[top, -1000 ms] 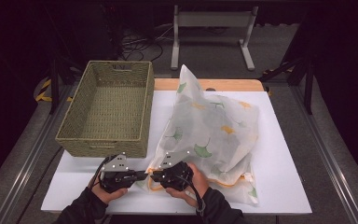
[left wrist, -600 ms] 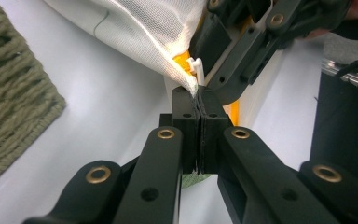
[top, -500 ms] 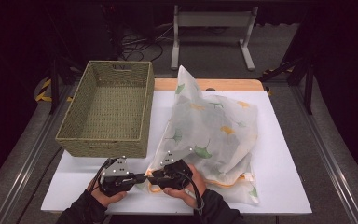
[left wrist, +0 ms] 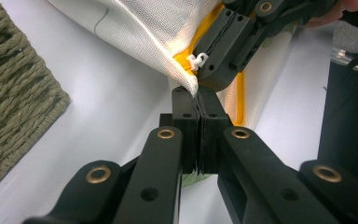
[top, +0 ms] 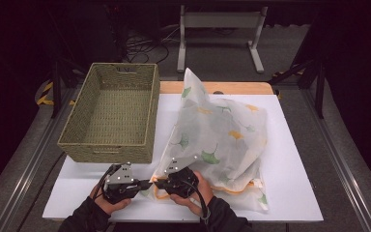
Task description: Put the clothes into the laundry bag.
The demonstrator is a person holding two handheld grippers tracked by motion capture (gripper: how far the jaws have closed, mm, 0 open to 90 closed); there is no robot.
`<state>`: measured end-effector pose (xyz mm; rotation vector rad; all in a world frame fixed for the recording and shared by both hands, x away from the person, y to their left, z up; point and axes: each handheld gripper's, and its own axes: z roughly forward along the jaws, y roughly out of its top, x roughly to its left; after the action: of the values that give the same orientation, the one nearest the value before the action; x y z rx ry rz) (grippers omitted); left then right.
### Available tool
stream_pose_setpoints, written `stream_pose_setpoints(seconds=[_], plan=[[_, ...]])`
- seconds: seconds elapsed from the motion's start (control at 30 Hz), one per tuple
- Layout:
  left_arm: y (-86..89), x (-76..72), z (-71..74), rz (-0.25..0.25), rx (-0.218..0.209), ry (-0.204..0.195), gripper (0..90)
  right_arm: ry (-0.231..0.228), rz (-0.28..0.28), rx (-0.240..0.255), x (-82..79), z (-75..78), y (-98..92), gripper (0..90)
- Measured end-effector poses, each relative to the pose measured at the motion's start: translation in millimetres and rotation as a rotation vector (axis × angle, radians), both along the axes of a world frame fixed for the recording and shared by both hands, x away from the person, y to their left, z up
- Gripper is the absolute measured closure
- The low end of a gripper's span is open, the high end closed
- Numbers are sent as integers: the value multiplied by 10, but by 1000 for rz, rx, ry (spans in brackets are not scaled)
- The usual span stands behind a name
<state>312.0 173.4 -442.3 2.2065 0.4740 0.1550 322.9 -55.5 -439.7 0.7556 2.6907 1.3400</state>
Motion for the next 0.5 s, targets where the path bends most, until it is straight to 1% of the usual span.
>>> stream_pose_setpoints(seconds=[0.03, 0.1, 0.27, 0.37, 0.43, 0.47, 0.5], plan=[[-3, -2, 2, -1, -3, -2, 881, -14, -1, -11, -11, 13, 4, 896], [4, -7, 12, 11, -8, -4, 881, -28, -2, -16, -23, 30, 11, 897], [17, -5, 42, 32, -35, -9, 883, -47, -7, -23, -22, 58, 14, 898], [25, 3, 51, 29, -44, -11, 884, -42, -4, -18, -8, 71, 8, 898], [40, 9, 46, 27, -54, -2, 884, -41, 1, -13, 0, 81, 7, 895], [42, 12, 41, 26, -54, 1, 884, -38, 5, -3, 8, 78, 3, 870], [44, 13, 39, 19, -48, -2, 884, -32, -4, -2, 14, 74, -2, 854]])
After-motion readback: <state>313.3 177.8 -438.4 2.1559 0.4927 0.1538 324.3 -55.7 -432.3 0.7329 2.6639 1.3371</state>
